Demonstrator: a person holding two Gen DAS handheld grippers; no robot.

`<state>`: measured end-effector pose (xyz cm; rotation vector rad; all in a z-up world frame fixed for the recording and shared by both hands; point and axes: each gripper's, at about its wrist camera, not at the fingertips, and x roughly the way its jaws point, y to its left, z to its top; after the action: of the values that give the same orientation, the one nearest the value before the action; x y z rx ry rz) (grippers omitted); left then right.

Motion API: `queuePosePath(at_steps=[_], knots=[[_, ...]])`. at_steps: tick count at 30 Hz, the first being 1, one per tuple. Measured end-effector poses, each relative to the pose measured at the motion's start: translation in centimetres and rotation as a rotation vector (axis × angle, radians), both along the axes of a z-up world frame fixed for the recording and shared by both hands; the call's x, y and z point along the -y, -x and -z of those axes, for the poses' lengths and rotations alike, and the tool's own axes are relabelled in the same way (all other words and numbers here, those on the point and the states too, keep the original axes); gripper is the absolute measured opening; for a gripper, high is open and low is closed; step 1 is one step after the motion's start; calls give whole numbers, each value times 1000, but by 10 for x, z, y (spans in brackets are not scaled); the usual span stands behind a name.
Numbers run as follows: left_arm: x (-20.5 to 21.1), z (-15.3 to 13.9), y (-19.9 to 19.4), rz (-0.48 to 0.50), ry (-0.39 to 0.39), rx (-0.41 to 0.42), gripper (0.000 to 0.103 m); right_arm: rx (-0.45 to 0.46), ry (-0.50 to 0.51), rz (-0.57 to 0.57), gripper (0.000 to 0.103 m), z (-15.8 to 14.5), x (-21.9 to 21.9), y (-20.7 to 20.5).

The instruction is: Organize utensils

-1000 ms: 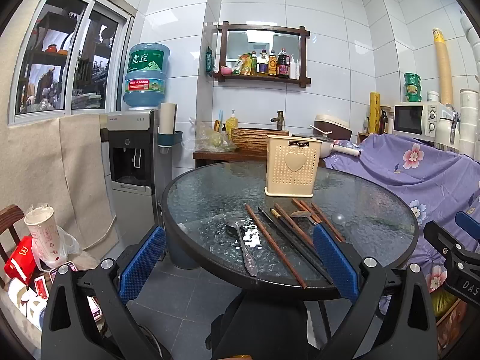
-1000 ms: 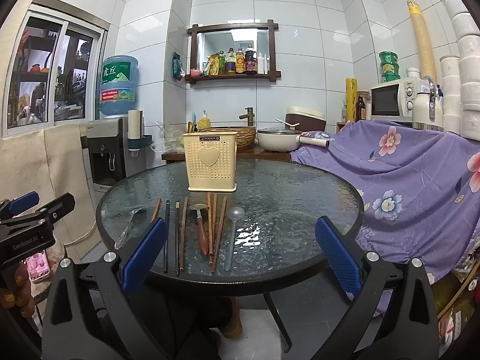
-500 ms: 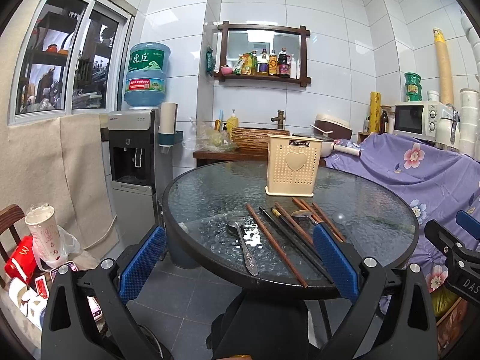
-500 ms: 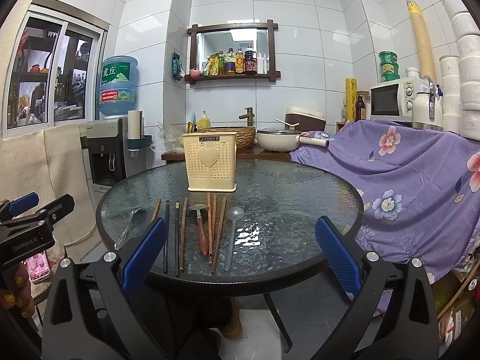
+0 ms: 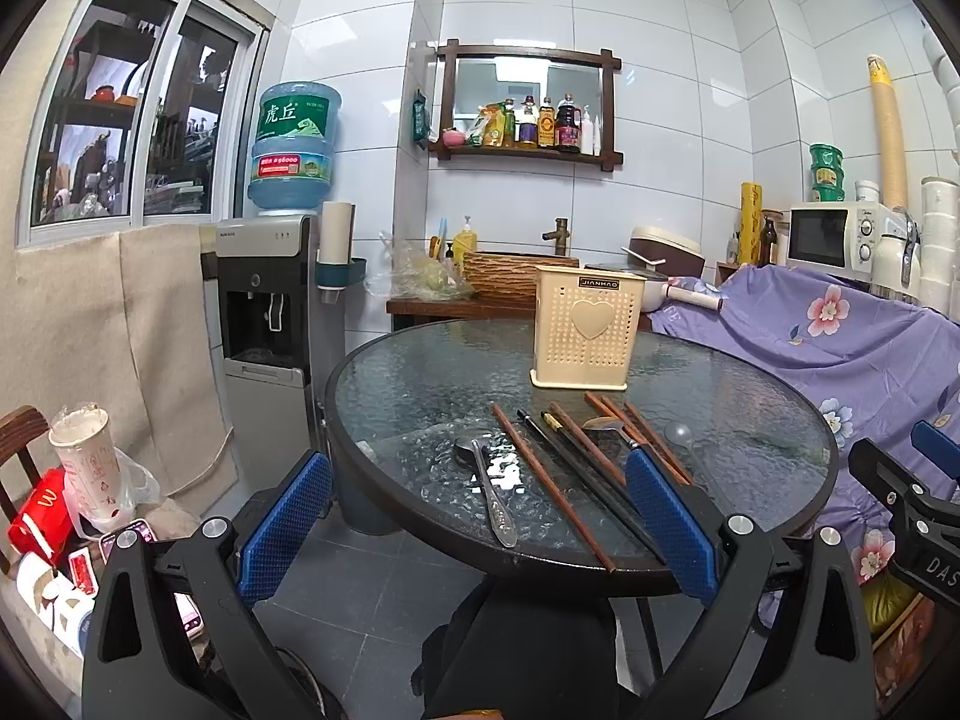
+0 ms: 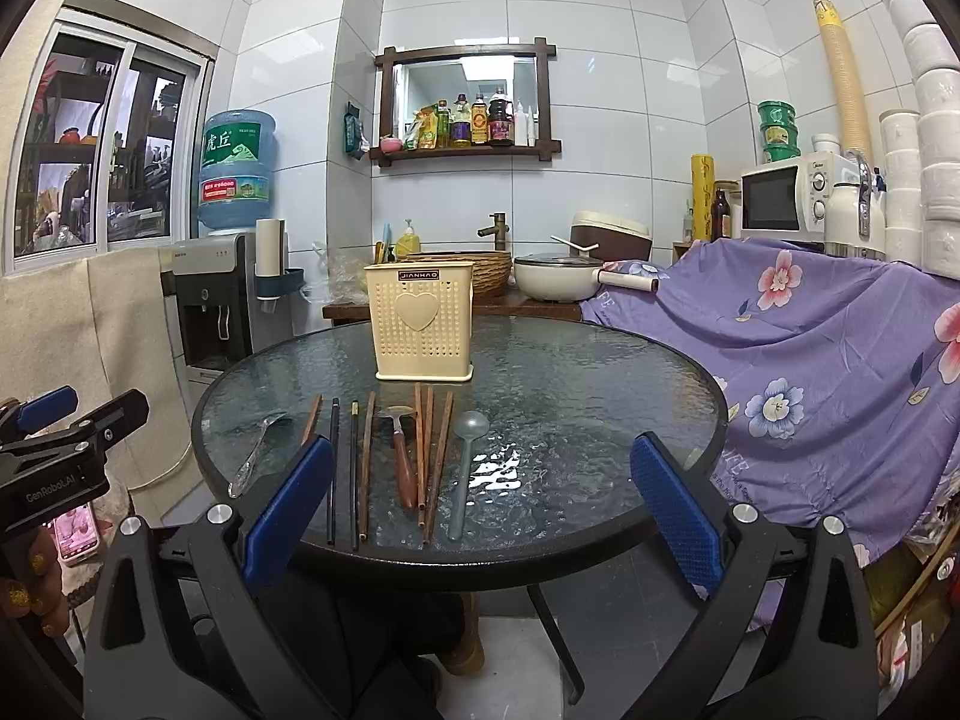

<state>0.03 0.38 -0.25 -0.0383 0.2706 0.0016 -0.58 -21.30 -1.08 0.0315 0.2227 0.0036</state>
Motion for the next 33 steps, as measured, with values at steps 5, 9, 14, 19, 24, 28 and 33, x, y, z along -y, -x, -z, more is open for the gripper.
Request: queuePosePath(at_steps=[5,9,14,19,24,28,33], knots=[[-1,0,0,1,0,2,97,-1,1,0,97,0,0,0],[-1,0,0,1,1,0,97,-2,1,0,97,0,0,0],[-2,1,0,10,8,1,97,-4,0,-1,97,0,1,-2],[-7,5,-4,38,53,-25,97,-10,5,-1,97,2,0,-5],[-5,7,-5,72,38,-38,97,-22,9,-9,97,4,-3,-9],[-2,7,-9,85,19,-52,97,-33,19,-20,97,4,-6,-14],[-3,11,-23,94,8,-102,96,-54,24,-39,97,4,-8,-23]])
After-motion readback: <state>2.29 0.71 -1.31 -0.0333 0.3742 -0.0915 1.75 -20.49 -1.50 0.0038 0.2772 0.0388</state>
